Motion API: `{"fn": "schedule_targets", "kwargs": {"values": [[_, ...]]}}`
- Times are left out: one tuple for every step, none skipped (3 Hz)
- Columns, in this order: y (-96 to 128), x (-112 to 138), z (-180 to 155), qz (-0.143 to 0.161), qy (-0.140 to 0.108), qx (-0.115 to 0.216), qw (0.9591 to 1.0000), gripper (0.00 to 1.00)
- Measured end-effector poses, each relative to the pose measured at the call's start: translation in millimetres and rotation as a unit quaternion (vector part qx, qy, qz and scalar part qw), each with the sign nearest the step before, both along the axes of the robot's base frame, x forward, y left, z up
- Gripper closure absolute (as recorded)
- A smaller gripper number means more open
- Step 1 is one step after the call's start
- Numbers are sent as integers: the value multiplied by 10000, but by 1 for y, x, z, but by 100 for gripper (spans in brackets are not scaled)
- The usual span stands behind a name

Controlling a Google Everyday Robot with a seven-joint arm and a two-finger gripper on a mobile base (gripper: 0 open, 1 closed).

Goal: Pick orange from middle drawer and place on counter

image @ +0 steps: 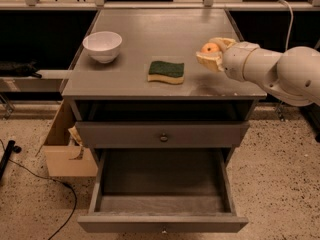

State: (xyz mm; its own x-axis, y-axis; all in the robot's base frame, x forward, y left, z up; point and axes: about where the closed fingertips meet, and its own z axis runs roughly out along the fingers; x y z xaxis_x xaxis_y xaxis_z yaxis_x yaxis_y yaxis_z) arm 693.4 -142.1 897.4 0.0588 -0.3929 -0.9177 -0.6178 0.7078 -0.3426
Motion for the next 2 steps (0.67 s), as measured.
{"fn": "schedule_targets", "kwargs": {"values": [[-1, 2, -2, -8, 8, -22, 10000, 100], [-19, 10, -23, -186, 209, 83, 9996, 100]]}}
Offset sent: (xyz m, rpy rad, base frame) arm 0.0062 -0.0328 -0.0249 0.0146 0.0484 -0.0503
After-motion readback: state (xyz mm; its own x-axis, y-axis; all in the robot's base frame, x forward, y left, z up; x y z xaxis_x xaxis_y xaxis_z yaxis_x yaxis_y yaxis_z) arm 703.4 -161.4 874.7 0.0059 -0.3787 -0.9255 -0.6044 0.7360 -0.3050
